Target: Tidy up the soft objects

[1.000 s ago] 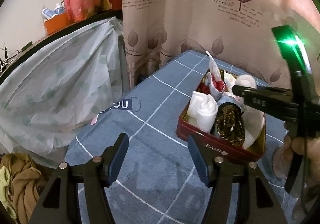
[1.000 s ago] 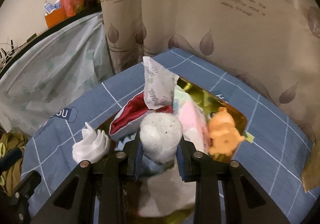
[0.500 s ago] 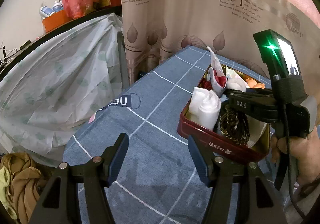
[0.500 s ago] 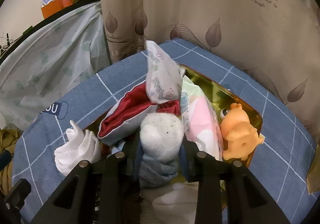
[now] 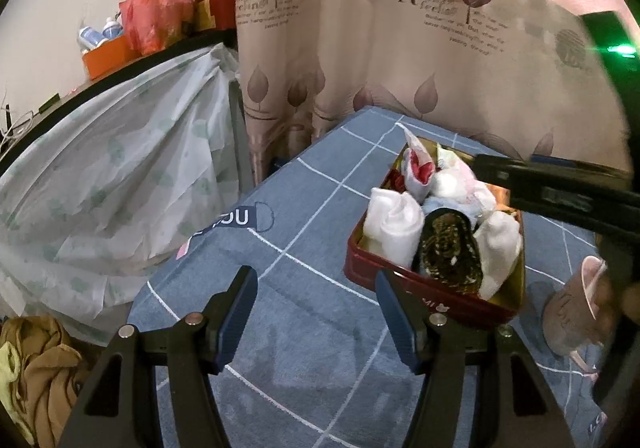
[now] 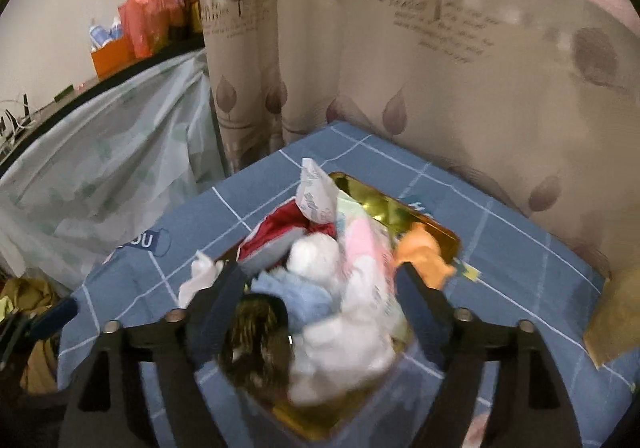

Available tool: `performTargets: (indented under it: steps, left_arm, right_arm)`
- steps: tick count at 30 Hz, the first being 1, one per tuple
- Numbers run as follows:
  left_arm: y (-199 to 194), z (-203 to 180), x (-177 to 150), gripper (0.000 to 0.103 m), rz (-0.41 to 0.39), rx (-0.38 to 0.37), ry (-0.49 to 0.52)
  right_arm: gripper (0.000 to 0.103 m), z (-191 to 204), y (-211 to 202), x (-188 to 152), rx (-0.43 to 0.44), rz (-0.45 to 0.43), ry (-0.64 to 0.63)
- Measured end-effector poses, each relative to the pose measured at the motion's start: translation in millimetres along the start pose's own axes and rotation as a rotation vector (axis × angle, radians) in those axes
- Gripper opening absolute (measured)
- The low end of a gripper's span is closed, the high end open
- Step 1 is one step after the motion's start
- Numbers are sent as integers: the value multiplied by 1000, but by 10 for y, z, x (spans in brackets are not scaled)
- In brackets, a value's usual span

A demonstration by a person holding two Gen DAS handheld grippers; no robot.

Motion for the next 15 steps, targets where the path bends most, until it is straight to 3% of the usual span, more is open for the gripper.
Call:
performTargets:
  steps: [8, 13, 15]
  left_arm:
    - [-135, -293, 1, 63, -33, -25, 92]
    - [-156, -495, -36, 63, -29, -49, 150]
    - [-164, -553, -43, 63, -30, -51, 168]
  right_arm:
    - [94, -404, -853, -530, -109, -75, 72]
    - [95, -570, -1079, -883, -208, -84, 102]
    - [96, -579, -1100, -987, -206, -67, 122]
Point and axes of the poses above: each gripper's, at about its wrist camera, not at the fingertips, and y roughly the way its jaws point, z to its left, x to its top, the point moved 5 cm from there along y, roughly the way its jaws point, and after that the axes turned 10 degrees about y, right-handed, at the moved point
